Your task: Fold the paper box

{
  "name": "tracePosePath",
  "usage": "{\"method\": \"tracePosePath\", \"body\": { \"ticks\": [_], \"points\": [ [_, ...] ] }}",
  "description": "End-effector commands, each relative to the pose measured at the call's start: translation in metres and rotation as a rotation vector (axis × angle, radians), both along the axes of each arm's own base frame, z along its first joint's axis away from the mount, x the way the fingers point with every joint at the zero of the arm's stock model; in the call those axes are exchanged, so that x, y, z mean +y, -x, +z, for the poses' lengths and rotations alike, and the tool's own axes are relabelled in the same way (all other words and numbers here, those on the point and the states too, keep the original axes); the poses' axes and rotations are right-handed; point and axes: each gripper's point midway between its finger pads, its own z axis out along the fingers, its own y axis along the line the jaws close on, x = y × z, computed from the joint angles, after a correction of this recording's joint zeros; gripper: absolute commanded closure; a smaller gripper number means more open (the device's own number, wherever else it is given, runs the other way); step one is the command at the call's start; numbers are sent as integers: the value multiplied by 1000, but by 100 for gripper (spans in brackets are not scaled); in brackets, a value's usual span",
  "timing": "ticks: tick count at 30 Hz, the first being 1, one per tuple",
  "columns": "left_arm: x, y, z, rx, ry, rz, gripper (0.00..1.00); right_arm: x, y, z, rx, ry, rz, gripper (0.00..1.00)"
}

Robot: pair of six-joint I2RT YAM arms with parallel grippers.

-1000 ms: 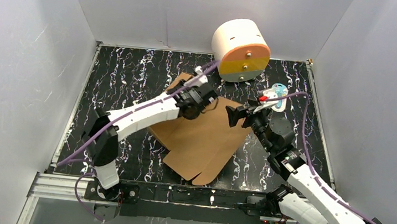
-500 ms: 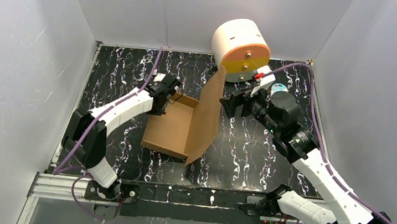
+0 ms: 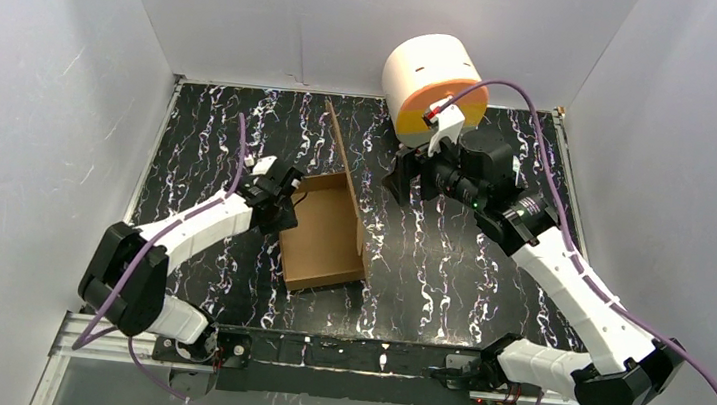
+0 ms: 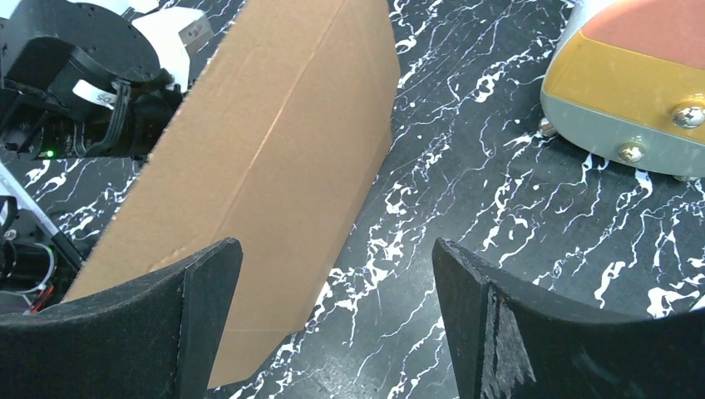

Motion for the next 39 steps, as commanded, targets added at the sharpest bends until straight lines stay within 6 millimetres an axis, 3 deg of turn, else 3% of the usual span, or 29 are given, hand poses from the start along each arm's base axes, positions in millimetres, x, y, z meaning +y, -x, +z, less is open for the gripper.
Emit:
{"method": "tracePosePath", "body": {
  "ticks": [1,8,12,16,21,26,39],
  "points": [
    [-5,-9,30,-119,84,38,60,8,7,28,-36,-32,54,6],
    [27,-19,101,-275,-60,21,28,39,18,35,-12,5,126,7],
    [47,-23,137,-344,-160,-6,16,58,20,38,-31,73,131,7],
    [67,-32,161,-441,-279,-41,13,74,17,32,-32,160,118,7],
    [90,-32,167,-496,-310,-27,13,90,10,15,-44,303,78,11],
    [105,-28,159,-470,-271,1,13,90,-6,13,-82,453,3,22],
    [124,-19,171,-519,-242,57,13,104,-9,4,-118,580,118,74]
  ]
}}
